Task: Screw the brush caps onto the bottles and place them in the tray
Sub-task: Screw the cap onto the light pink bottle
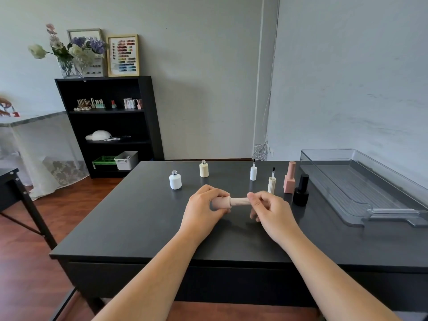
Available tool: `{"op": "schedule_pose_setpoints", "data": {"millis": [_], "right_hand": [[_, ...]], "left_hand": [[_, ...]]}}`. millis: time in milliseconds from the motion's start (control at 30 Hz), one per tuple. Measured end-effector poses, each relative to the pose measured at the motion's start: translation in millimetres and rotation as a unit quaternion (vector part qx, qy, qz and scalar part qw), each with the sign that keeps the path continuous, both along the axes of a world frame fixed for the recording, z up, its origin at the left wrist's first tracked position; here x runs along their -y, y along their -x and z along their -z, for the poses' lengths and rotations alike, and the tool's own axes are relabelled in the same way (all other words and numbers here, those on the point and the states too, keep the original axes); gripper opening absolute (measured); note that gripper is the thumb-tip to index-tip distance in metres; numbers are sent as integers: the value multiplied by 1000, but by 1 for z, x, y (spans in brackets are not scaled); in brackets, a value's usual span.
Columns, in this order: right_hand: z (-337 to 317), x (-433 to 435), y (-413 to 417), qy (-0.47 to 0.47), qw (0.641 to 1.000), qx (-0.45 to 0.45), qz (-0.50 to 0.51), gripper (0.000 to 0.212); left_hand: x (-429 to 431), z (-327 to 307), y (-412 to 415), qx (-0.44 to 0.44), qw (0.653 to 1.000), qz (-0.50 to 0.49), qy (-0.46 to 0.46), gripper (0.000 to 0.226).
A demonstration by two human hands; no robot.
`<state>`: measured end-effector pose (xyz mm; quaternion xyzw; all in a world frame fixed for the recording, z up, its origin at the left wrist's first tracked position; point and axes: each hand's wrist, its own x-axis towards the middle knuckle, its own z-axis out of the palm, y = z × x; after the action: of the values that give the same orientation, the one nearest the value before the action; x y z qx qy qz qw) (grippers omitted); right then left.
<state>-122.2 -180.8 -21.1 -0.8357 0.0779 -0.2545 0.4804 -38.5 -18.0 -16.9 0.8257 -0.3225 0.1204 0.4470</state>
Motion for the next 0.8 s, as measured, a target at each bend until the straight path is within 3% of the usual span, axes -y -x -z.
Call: {"op": "schedule_pose_setpoints", "data": {"millis": [33,167,300,400,500,633,800], "right_hand": [[0,0,1,-2,1000,7,-10,12],[2,0,3,32,999,17,-33,5],[0,0,0,32,999,-4,1,29],[2,-1,1,19,999,19,-21,5],[3,1,1,41,999,20,-28,8],[2,0,-1,60,998,-14,9,35],[2,-1,1,41,999,19,-27,9]], "left_hand": [[0,0,0,-1,1000,-1,1,29],[-1,1,-1,-4,1000,-1,-1,30],[0,1,0,1,1000,2,-4,30],[0,1,0,-4,1000,4,10,30],[0,1,-1,-3,1000,4,4,29],[0,1,0,8,1000,6,-13,31],[-1,1,0,0,1000,3,-1,30]]}}
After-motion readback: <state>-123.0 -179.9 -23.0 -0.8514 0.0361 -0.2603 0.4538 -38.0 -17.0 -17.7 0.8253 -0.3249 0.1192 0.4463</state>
